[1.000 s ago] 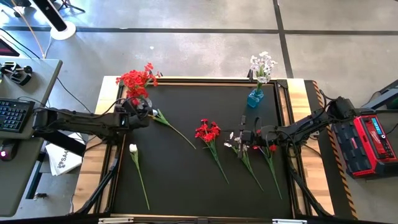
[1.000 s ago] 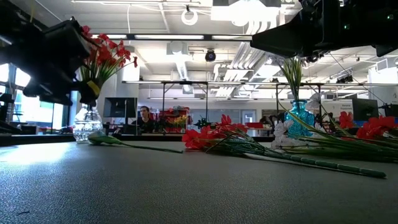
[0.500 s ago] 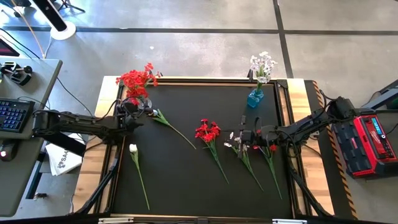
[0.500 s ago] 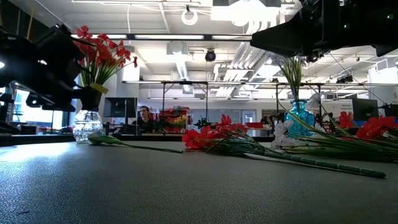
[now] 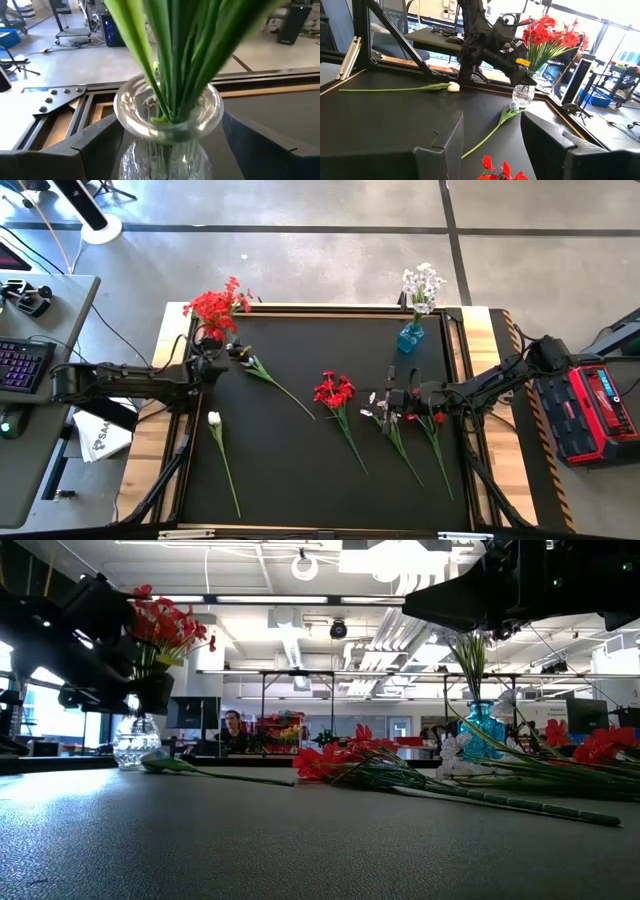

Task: Sort flowers into vase by color
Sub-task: Adjust the transparent vase

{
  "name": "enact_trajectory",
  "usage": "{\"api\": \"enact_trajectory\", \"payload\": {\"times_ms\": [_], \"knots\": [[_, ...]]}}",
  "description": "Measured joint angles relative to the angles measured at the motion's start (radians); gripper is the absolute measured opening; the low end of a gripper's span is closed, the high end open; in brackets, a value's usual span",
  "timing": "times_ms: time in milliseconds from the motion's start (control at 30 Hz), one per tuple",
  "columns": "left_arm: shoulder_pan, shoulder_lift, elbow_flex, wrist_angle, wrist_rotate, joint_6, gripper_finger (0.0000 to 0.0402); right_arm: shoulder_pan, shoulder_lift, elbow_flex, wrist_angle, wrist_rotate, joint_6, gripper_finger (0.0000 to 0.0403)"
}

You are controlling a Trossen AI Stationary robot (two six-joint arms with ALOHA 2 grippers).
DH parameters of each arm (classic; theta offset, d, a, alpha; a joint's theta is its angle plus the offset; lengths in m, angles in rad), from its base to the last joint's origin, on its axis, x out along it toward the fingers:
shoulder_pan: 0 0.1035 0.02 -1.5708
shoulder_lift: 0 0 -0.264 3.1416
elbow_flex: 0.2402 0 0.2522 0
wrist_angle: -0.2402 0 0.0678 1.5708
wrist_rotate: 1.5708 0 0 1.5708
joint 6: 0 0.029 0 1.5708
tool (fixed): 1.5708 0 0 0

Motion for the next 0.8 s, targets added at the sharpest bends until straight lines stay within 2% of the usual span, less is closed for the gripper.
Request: {"api": "enact_trajectory", "payload": {"times_ms": [200, 467, 567, 700, 800], "knots": [[0.025, 0.000, 0.000, 0.010, 0.081, 0.024, 0.0280, 0.000, 0.000, 0.000, -0.001, 0.000, 0.000, 0.0169], [0.028, 0.000, 0.000, 0.062, 0.108, 0.048, 0.0175, 0.000, 0.000, 0.000, -0.003, 0.000, 0.000, 0.0169], [0.028, 0.000, 0.000, 0.110, 0.173, 0.089, 0.0139, 0.000, 0.000, 0.000, -0.004, 0.000, 0.000, 0.0169], [0.028, 0.000, 0.000, 0.233, 0.264, 0.152, 0.0134, 0.000, 0.000, 0.000, -0.004, 0.000, 0.000, 0.0169], [0.028, 0.000, 0.000, 0.321, 0.286, 0.203, 0.0134, 0.000, 0.000, 0.000, -0.004, 0.000, 0.000, 0.0169]]}}
